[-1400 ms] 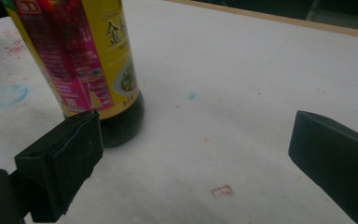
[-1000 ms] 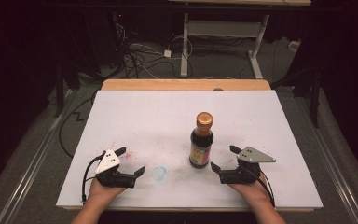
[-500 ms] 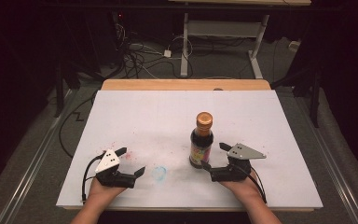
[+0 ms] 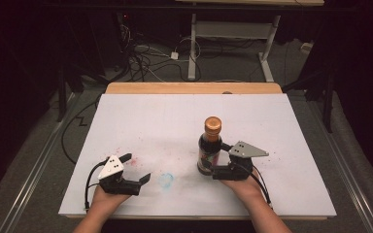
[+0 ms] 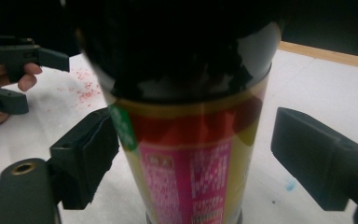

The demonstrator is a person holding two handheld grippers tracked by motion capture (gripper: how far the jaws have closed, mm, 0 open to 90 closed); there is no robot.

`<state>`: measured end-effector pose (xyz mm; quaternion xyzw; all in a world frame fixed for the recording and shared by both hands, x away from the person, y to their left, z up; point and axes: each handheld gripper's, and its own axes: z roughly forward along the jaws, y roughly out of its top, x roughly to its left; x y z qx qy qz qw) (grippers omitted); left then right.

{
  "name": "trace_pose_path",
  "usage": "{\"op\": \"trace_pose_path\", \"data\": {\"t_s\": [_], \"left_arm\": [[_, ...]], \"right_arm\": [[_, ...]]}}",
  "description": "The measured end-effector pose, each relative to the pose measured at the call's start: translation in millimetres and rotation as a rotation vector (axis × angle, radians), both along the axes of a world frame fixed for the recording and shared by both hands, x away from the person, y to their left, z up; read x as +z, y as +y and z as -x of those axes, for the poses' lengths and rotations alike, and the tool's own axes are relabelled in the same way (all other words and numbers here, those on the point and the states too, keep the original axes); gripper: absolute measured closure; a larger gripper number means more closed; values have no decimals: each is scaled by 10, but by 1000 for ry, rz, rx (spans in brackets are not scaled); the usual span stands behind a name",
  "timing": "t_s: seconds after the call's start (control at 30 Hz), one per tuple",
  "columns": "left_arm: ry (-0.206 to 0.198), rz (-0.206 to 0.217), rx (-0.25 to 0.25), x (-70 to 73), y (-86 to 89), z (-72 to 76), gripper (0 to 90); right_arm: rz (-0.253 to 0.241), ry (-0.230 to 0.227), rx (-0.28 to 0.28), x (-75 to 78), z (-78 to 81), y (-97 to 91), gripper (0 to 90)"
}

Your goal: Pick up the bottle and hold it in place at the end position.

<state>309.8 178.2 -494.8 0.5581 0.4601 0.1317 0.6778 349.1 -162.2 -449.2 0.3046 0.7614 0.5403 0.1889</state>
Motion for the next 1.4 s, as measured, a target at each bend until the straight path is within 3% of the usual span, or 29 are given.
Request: {"op": "trace_pose_path", "data": {"t_s": [0.23,0.33,0.67,0.8,0.97,1.4], "left_arm": [[-1,1,0,0,0,1,0],[-1,0,0,0,-1,1,0],[-1,5,0,2,3,2,0],[-3,9,0,4,10,5,0],[-4,9,-3,4,6,9,0],[1,14,-10,6,8,10,0]], "right_arm": [[-4,-1,30,8,-50,62,273],[17,-27,25,13,-36,83,298],[64,-47,-4,74,-44,166,322],[53,-49,-7,104,-92,193,321],[62,-67,-30,170,-262,261,320],[53,-63,-69,183,-661,421,318]]}}
